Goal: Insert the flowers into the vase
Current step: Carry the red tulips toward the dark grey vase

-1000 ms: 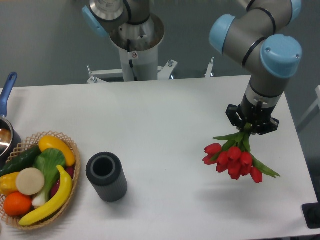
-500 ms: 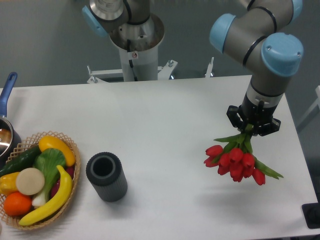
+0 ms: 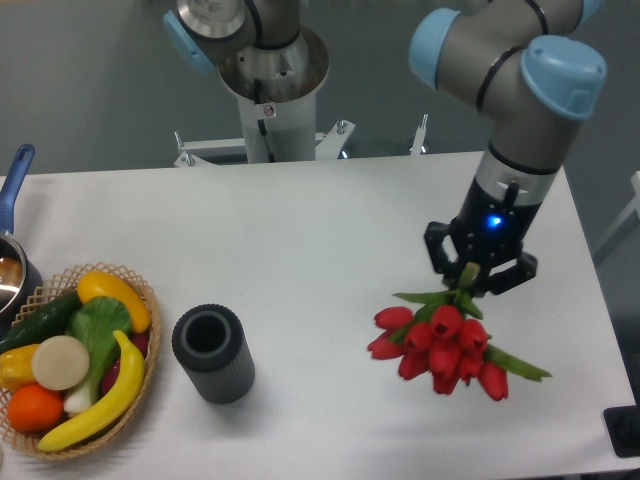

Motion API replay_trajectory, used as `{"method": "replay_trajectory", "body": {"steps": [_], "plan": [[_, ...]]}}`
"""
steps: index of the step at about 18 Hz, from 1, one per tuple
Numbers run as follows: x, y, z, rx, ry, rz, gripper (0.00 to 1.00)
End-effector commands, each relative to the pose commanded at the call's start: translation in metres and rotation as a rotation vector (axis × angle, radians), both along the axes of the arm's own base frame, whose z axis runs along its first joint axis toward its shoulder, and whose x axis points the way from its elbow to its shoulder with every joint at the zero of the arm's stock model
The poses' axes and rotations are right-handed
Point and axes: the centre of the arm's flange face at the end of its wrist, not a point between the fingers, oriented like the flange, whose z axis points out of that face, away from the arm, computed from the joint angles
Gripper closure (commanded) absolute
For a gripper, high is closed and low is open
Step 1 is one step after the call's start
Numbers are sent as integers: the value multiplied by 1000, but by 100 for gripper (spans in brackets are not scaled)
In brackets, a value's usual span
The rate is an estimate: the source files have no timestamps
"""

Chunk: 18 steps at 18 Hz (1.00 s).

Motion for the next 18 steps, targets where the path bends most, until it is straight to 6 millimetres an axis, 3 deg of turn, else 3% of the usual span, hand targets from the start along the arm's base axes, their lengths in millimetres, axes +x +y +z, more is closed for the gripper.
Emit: {"method": "replay_trajectory", "body": {"steps": [3, 7, 14, 18], "plan": [[25, 26, 8, 97, -54, -41, 98], [52, 44, 21, 155, -81, -97, 98], [82, 36, 27, 276, -100, -148, 98], [97, 43, 36, 355, -112, -208, 98]]}}
